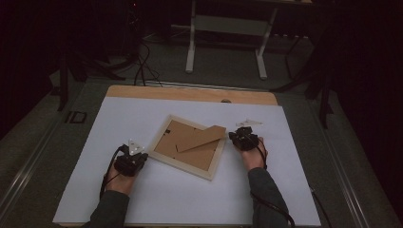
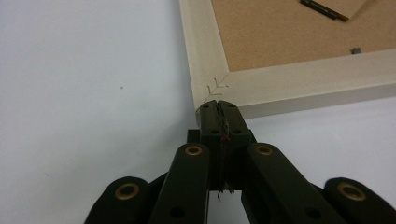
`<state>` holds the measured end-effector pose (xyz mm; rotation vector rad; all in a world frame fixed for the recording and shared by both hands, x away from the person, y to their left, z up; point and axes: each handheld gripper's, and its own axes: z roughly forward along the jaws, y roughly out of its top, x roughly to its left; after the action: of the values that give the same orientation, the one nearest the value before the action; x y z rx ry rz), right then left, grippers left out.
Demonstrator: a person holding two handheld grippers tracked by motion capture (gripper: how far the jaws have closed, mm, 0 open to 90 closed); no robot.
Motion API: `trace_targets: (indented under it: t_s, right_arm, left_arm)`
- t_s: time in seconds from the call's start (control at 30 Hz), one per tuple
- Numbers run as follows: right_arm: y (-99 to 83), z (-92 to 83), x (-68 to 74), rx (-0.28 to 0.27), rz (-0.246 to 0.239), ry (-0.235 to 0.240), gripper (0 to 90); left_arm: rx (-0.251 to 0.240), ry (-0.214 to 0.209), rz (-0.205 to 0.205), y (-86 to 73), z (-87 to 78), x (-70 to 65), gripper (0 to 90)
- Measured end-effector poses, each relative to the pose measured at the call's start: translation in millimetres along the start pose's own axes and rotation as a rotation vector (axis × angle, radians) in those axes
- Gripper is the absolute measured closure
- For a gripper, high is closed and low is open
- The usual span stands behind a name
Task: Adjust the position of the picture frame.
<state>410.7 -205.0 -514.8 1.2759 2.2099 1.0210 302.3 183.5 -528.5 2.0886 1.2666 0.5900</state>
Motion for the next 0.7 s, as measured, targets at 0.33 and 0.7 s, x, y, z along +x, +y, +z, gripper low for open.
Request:
trace_targets:
  t_s: [0.33,0.7]
  right_arm:
    - [-2.8,2.7,-7.7,0.001,0.042,-0.003,89.9]
    - [1.2,9.7,-15.8,-0.008,0.097,-0.019,89.9]
  left_arm:
    - [-0.005,-0.014,-0.034,8.7,10.0,8.1,90.0]
    - [-0.001,-0.035,-0.076,12.3,23.2,10.6,90.0]
